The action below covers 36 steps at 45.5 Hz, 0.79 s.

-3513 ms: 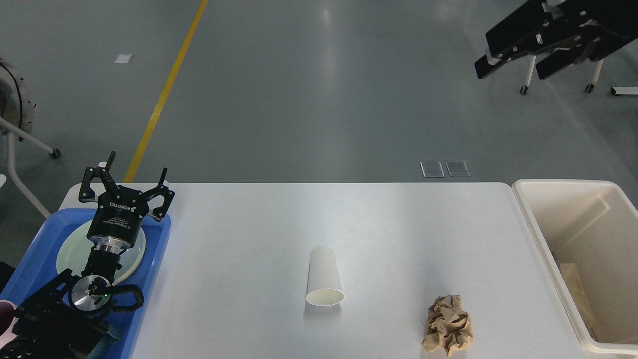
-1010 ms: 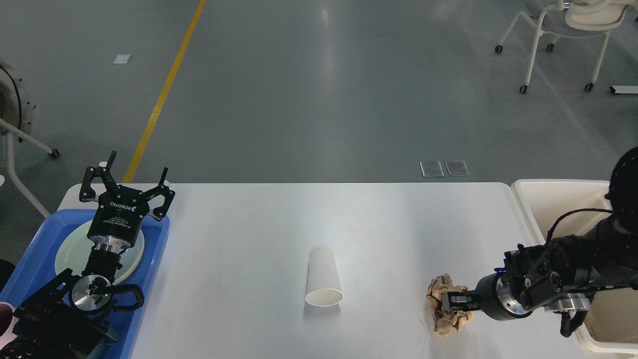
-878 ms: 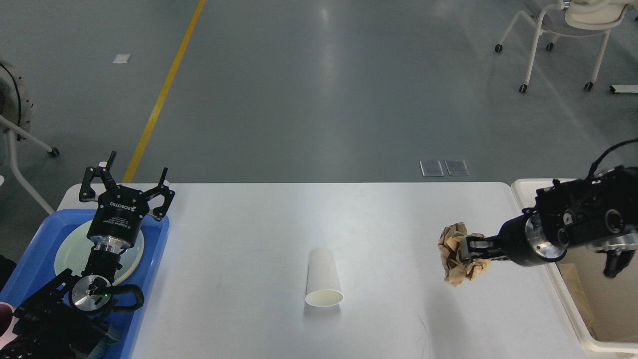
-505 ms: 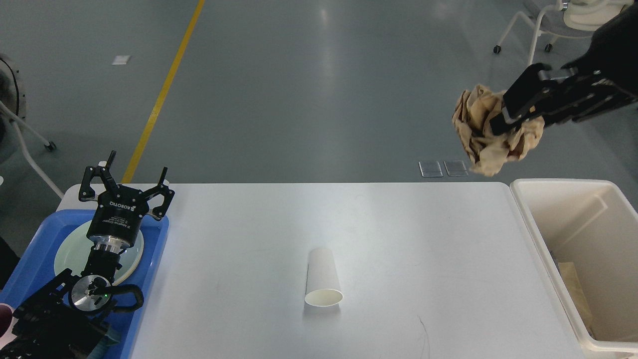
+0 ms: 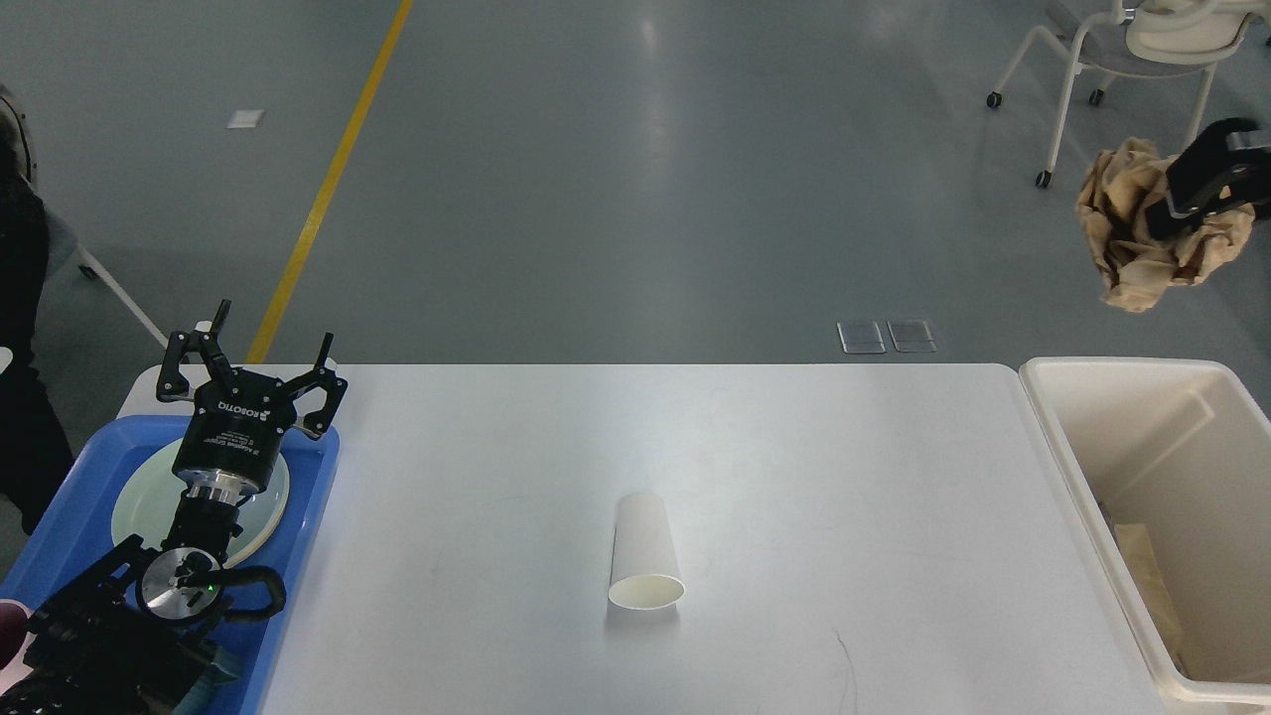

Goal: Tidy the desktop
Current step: 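Lift the brown paper and drop it into the white bin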

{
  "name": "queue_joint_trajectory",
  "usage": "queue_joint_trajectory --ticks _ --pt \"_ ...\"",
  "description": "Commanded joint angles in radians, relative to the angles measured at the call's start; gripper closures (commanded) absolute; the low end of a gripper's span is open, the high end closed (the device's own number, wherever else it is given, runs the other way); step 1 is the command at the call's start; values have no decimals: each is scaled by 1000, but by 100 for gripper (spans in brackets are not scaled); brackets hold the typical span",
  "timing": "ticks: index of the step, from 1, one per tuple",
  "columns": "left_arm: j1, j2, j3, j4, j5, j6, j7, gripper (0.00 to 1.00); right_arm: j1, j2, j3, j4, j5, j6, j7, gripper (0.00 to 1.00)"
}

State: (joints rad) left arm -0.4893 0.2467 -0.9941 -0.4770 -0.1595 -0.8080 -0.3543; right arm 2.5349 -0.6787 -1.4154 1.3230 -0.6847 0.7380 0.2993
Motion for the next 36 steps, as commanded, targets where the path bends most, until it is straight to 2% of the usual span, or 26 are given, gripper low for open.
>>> queue_joint_trajectory --ticks 1,9,14,21,28,30,31,32,33,36 --pt "0 -1 0 0 0 1 0 0 -287 -32 -85 -146 -61 -282 0 100" --pt "0 -1 0 0 0 0 0 0 -755 -38 -83 -370 -29 -575 -5 100" --pt "0 -1 2 0 0 1 0 0 -1078 -18 -57 -583 134 -706 -11 100" --pt "0 -1 0 0 0 1 0 0 -1467 45 84 -872 293 -740 -8 100" --pt "0 -1 0 0 0 0 0 0 -1621 63 226 -995 307 -740 -9 99" --pt "0 -1 0 0 0 1 0 0 -1627 70 260 -999 307 -740 -9 80" --pt "0 -1 0 0 0 0 0 0 -1628 70 271 -999 307 -740 -9 55" --pt "0 -1 0 0 0 0 0 0 -1631 70 285 -999 307 -740 -9 13" --pt "0 -1 0 0 0 1 0 0 -1633 70 294 -998 307 -738 -11 0" --pt "0 -1 2 0 0 1 0 0 -1634 70 300 -992 306 -738 -9 0"
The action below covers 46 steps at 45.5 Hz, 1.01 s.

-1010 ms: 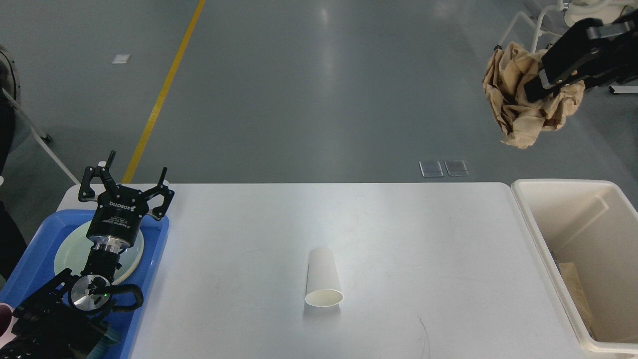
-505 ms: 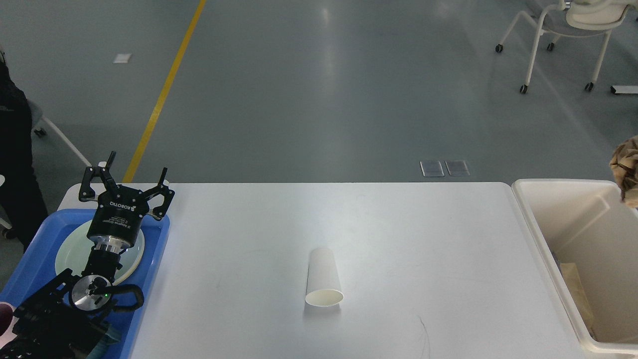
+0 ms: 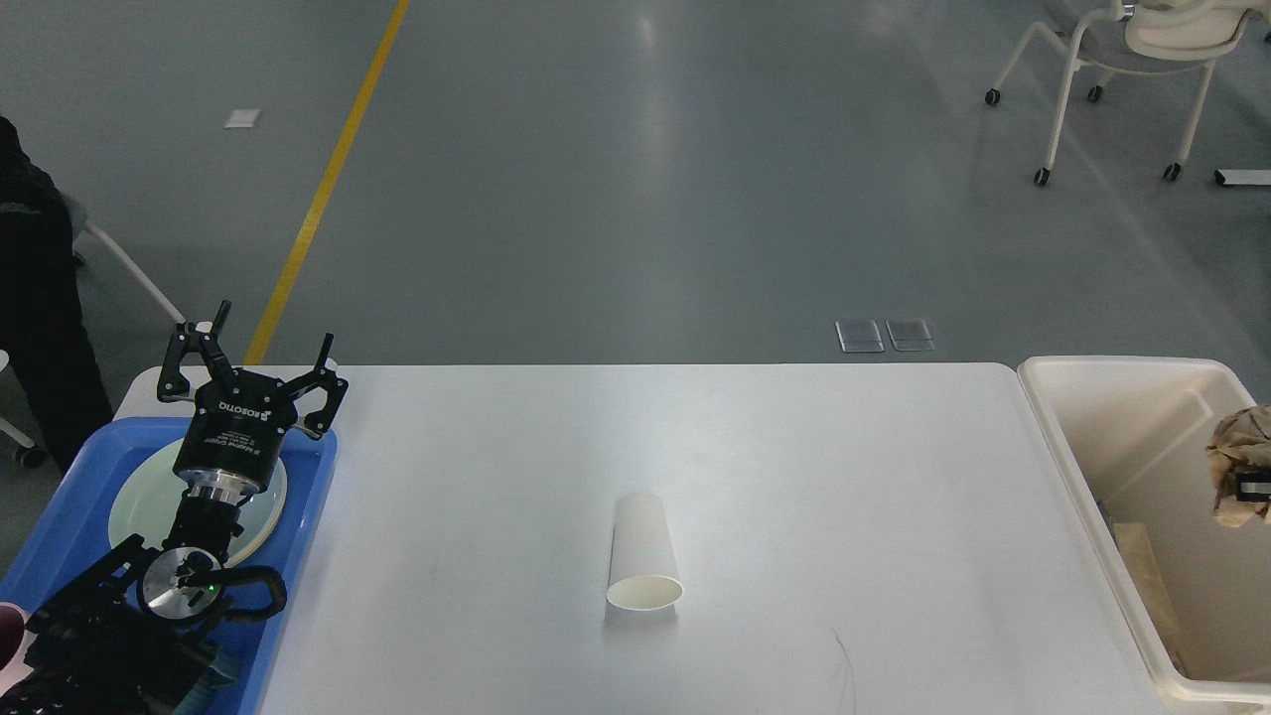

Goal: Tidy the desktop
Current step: 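Lift the brown paper and drop it into the white bin, then move the right gripper to the white paper cup and grasp it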

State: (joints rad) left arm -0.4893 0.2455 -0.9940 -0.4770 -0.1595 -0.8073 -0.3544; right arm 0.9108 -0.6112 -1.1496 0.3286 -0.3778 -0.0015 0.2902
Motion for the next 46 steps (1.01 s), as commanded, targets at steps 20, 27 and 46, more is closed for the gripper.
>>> queue_joint_trajectory --ticks 20,27,46 --pt "0 0 0 0 0 -1 0 0 307 -67 22 236 -136 95 0 0" --pt "0 0 0 0 0 -1 0 0 600 -90 -19 426 -222 237 3 0" --pt "0 0 0 0 0 0 0 0 1671 -137 316 1204 -234 961 6 0"
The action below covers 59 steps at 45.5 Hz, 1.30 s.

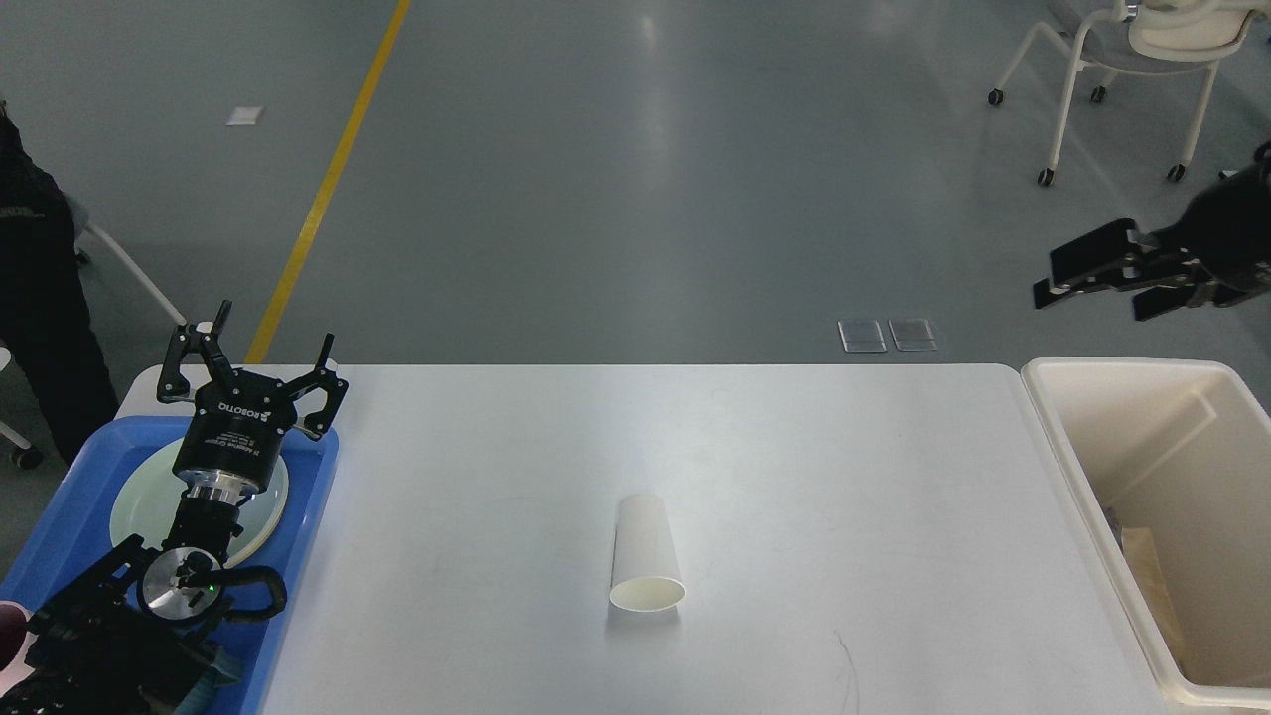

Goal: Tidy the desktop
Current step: 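Move the right gripper to the white paper cup and grasp it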

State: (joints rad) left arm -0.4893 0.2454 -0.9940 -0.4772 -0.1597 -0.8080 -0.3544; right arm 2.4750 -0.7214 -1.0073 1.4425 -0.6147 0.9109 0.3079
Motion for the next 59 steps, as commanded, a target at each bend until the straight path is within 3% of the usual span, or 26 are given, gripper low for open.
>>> queue_joint_trajectory --ticks 1,14,20,26,33,42,52,59 --pt "0 0 0 0 0 1 0 0 107 -24 189 88 3 49 -13 0" --pt "0 0 0 0 0 1 0 0 -19 80 162 82 1 46 -23 0" --pt "0 0 0 0 0 1 0 0 -188 216 165 59 7 -189 -29 0" --pt "0 0 0 0 0 1 0 0 -415 419 173 -91 128 -395 -113 0" --pt "0 0 2 0 0 0 0 0 -680 628 237 -304 294 -428 -188 0" --pt "0 0 2 0 0 0 0 0 -869 743 280 -407 340 -475 -308 0" --pt "0 0 2 0 0 0 2 0 -1001 804 320 -525 405 -552 -369 0" --pt "0 0 0 0 0 0 2 0 -1065 830 322 -567 405 -555 -372 0"
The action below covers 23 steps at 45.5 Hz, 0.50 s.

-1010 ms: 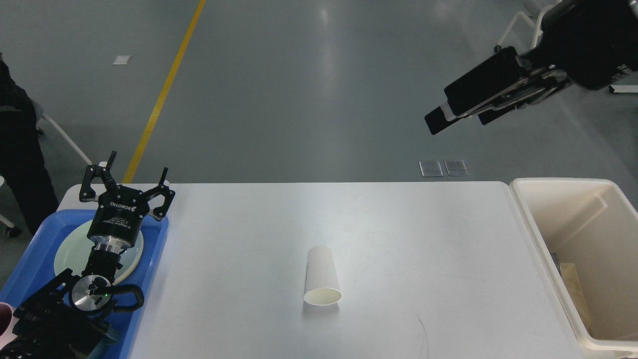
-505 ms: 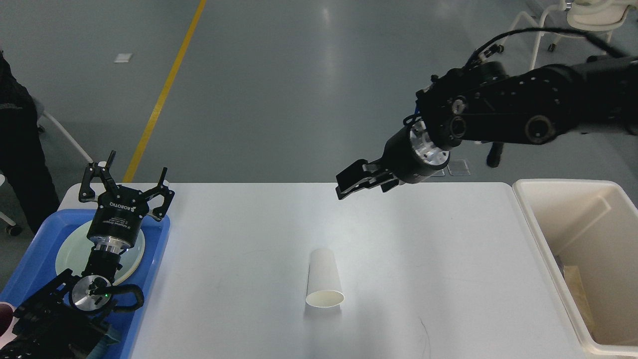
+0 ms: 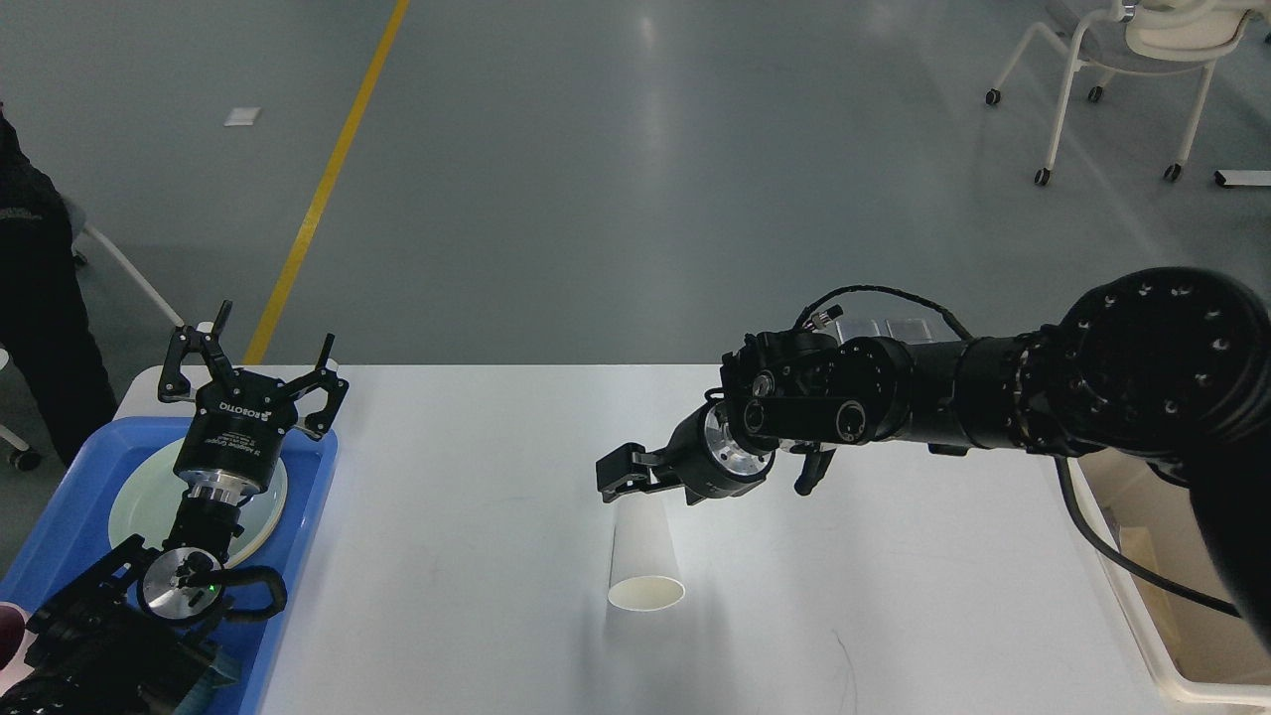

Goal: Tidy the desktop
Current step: 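Move the right gripper to the white paper cup and grasp it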

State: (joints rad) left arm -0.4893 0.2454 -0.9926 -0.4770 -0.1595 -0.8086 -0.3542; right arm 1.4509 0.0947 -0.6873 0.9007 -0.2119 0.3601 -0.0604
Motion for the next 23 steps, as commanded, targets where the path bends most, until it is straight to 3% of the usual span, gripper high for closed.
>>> queue_joint_trajectory --ticks 1,23 --pt "0 0 -1 0 0 0 0 0 -44 14 3 -26 3 -7 -4 0" --pt "0 0 -1 0 0 0 0 0 -164 63 3 -94 -11 -110 -4 0"
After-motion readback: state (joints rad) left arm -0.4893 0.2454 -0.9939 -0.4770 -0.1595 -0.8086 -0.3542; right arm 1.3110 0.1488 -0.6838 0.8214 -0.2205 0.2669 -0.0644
